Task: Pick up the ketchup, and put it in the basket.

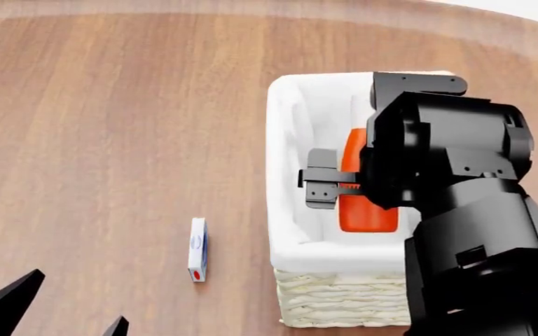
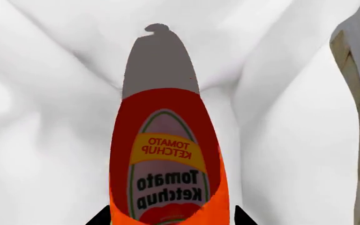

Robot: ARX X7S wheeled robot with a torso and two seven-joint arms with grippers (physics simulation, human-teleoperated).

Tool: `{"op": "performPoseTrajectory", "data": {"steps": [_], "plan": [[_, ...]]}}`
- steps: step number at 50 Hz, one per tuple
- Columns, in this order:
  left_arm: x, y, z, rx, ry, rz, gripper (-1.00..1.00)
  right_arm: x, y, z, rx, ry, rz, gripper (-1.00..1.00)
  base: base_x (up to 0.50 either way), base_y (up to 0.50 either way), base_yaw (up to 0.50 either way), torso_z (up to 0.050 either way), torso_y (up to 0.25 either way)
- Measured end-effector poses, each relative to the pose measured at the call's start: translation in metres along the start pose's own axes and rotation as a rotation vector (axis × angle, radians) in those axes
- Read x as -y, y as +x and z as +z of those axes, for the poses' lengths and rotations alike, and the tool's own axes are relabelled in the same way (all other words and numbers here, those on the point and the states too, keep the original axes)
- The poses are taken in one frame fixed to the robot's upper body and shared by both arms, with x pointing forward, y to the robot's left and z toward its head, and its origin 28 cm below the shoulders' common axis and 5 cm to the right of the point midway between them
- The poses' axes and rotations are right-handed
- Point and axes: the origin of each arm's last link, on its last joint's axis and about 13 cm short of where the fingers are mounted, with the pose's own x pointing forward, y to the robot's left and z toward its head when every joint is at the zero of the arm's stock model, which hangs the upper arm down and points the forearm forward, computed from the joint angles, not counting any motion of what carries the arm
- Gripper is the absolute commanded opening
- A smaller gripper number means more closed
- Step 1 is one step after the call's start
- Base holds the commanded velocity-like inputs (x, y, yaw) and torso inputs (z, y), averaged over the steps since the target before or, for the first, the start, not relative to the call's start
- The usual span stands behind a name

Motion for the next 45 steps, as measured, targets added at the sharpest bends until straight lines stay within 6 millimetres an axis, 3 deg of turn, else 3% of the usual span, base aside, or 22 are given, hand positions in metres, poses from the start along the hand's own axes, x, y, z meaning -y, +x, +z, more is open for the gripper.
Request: {"op": "performPoseTrajectory", "data": {"steps": [28,45], "plan": [[0.001,0.0,0.001,0.0,-0.001,-0.003,1.0,0.0,-0.004,0.0,-0.033,-0.024,0.007,1.0,0.0,0.0,0.0,0.0,0.0],[0.003,0.0,0.0,0.0,-0.002,-0.013,1.0,0.0,-0.024,0.005,-0.004,-0.021,0.023,1.0,0.0,0.0,0.0,0.0,0.0]]}}
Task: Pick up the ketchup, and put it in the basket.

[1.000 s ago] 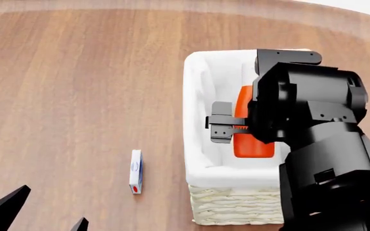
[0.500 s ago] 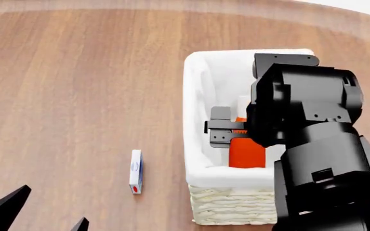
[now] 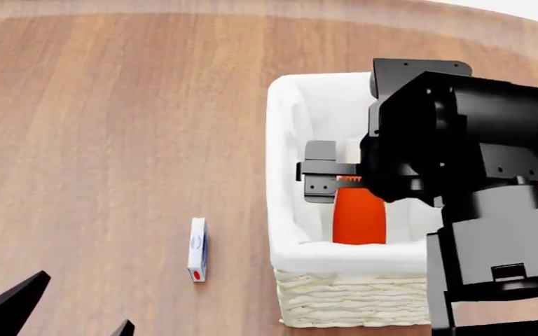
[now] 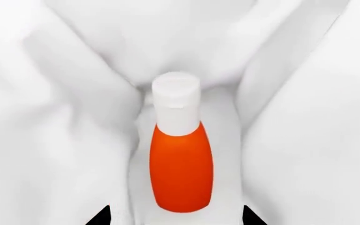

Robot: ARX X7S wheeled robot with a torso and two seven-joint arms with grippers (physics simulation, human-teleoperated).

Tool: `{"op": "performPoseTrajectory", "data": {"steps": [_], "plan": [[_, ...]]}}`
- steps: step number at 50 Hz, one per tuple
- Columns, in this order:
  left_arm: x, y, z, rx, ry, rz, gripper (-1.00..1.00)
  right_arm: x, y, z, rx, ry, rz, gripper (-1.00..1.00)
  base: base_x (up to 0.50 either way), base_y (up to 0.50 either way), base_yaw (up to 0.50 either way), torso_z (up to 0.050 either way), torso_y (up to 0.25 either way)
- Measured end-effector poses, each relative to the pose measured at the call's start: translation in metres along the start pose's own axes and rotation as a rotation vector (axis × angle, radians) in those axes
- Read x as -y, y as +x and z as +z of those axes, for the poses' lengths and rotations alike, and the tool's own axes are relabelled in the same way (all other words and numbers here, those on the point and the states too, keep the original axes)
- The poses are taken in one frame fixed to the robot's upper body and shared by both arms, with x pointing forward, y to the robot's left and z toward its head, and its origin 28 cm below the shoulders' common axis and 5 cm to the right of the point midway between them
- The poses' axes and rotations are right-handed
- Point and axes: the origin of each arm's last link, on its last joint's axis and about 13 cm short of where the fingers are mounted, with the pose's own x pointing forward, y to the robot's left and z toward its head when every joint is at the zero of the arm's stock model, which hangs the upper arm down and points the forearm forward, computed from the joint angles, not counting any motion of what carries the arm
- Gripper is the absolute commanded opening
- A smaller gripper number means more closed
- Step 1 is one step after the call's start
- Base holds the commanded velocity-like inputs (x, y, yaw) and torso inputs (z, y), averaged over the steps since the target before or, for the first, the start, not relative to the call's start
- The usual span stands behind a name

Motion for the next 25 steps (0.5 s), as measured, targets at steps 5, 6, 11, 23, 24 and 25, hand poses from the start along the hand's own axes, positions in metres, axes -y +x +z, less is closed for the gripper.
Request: {"op": "performPoseTrajectory", "data": {"steps": [5,6,11,23,24,25], "plan": [[0.001,0.0,0.0,0.0,-0.001,-0.003,1.0,0.001,-0.009,0.001,0.014,0.001,0.0,1.0,0.0,0.0,0.0,0.0,0.0],[0.001,0.0,0.0,0.0,-0.001,-0.003,1.0,0.001,-0.011,0.001,0.017,0.001,0.001,1.0,0.0,0.0,0.0,0.0,0.0],[0.001,0.0,0.0,-0.001,-0.002,-0.006,1.0,0.002,-0.022,0.002,0.038,-0.003,0.001,1.0,0.0,0.0,0.0,0.0,0.0],[0.003,0.0,0.001,-0.002,-0.004,-0.012,1.0,0.004,-0.05,-0.005,0.137,-0.025,0.0,1.0,0.0,0.0,0.0,0.0,0.0],[0.003,0.0,0.001,-0.002,-0.004,-0.012,1.0,0.004,-0.053,-0.006,0.151,-0.03,-0.003,1.0,0.0,0.0,0.0,0.0,0.0],[0.003,0.0,0.001,-0.002,-0.004,-0.013,1.0,0.004,-0.055,-0.007,0.171,-0.04,-0.014,1.0,0.0,0.0,0.0,0.0,0.0]]}}
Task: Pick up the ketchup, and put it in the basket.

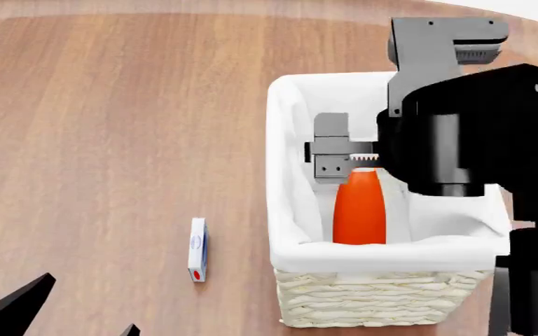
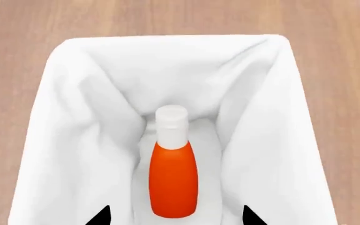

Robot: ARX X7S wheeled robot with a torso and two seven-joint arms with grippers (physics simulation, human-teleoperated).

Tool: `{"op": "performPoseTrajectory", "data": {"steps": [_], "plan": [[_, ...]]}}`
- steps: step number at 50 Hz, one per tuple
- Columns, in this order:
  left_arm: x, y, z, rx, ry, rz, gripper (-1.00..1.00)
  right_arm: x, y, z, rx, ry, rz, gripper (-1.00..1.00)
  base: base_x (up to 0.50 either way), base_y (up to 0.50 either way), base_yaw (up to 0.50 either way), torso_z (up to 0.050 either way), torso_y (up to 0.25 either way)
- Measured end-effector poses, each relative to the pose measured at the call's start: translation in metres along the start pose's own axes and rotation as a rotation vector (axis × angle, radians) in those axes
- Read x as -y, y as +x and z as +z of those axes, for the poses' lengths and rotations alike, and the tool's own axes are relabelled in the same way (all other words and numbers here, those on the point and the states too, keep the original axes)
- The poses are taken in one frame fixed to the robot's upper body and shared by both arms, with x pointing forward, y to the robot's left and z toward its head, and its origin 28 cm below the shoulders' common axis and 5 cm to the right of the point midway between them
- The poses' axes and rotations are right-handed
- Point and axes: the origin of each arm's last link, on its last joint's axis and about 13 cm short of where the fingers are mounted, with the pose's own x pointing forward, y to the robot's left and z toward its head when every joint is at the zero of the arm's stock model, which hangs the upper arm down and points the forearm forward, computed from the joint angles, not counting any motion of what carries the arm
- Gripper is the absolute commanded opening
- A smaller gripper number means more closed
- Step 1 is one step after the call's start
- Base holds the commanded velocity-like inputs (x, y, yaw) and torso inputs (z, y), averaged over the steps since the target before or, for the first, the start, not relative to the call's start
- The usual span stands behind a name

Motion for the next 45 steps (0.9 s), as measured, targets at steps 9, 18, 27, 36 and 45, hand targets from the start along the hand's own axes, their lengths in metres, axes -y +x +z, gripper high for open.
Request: {"op": "performPoseTrajectory", "data": {"steps": [9,18,27,36,45], "plan": [[0.001,0.0,0.0,0.001,0.0,-0.002,1.0,0.003,-0.017,-0.011,0.211,-0.042,-0.069,1.0,0.0,0.0,0.0,0.0,0.0],[0.001,0.0,0.0,0.001,0.0,-0.004,1.0,0.002,-0.024,-0.031,0.41,-0.054,-0.132,1.0,0.0,0.0,0.0,0.0,0.0],[0.003,0.0,0.0,0.0,-0.001,-0.009,1.0,-0.001,-0.023,-0.056,0.603,-0.068,-0.208,1.0,0.0,0.0,0.0,0.0,0.0],[0.003,0.0,-0.002,-0.002,-0.001,-0.012,1.0,-0.005,-0.021,-0.084,0.773,-0.156,-0.3,1.0,0.0,0.0,0.0,0.0,0.0],[0.004,0.0,-0.003,-0.003,-0.001,-0.015,1.0,-0.013,-0.015,-0.116,0.96,-0.216,-0.327,1.0,0.0,0.0,0.0,0.0,0.0]]}}
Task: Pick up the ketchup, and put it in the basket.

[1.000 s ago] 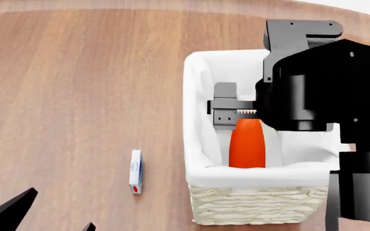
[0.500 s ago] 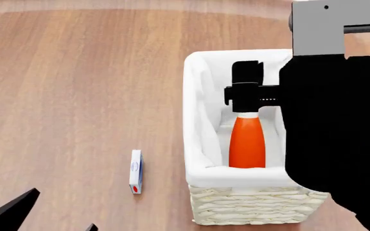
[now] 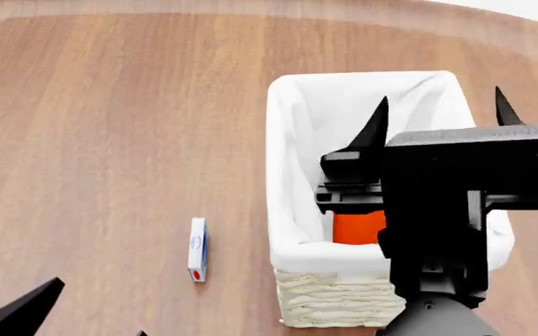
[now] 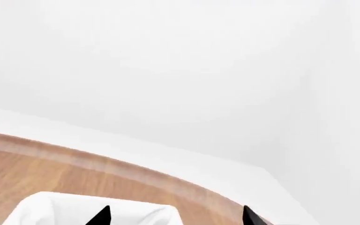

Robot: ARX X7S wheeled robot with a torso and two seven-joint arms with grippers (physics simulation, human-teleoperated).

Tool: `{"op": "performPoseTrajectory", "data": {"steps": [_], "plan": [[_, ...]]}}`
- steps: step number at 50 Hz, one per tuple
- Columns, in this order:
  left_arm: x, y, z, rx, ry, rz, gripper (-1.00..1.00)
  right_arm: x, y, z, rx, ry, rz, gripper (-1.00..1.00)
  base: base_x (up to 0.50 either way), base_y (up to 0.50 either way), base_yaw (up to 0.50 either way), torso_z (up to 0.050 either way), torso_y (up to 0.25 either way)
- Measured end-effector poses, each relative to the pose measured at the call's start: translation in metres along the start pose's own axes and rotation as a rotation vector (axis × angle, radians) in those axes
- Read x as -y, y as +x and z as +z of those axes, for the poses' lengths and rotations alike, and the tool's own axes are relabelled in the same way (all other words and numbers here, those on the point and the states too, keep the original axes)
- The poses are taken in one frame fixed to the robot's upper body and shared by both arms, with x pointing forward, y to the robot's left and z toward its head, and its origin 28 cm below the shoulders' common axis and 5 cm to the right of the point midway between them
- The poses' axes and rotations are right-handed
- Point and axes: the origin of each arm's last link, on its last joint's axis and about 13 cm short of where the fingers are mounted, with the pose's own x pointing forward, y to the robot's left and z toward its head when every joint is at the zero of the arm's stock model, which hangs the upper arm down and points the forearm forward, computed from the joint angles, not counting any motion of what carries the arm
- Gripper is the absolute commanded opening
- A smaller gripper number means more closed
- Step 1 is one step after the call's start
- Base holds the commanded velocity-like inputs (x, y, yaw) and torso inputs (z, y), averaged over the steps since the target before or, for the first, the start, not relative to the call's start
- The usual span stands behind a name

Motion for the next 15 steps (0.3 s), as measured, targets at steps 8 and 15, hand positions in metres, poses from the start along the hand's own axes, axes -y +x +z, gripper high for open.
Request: {"op": "performPoseTrajectory", "data": {"steps": [8,15], "plan": [[0.001,0.0,0.001,0.002,-0.002,-0.001,1.0,-0.009,-0.02,-0.018,0.094,0.011,-0.002,1.0,0.0,0.0,0.0,0.0,0.0],[0.001,0.0,0.002,0.003,-0.004,-0.002,1.0,-0.016,-0.036,-0.032,0.142,0.013,0.008,1.0,0.0,0.0,0.0,0.0,0.0]]}}
